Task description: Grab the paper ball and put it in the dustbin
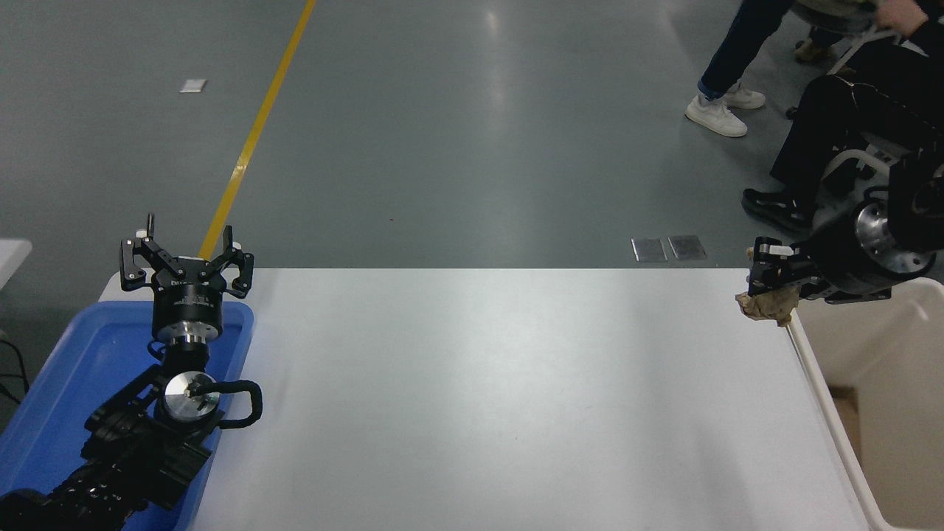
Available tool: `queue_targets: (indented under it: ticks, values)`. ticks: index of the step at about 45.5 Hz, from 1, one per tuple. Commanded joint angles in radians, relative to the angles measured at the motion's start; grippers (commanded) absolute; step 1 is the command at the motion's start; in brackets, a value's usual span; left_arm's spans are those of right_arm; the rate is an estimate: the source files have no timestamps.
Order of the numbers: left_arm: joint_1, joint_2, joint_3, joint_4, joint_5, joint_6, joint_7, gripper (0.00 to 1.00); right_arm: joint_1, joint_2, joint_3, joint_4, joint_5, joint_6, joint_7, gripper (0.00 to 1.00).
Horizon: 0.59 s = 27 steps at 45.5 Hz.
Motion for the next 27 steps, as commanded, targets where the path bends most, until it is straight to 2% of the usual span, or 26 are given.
queue_targets:
  ticks: [1, 11, 27]
  values:
    - [0.000, 0.000, 0.000, 0.000, 0.000, -0.001, 0.000, 0.99, -0.293, -0.029, 0.018, -0.249, 0.009, -0.101, -0.003, 0.00]
    - [0.000, 0.000, 0.000, 0.000, 0.000, -0.001, 0.000, 0.99, -0.600, -0.040, 0.089, -0.551, 0.009, -0.186, -0.003, 0.00]
    - [0.000, 0.000, 0.000, 0.000, 0.000, 0.001, 0.000, 0.99, -1.071, -0.040, 0.479, -1.065, 0.008, -0.203, -0.003, 0.00]
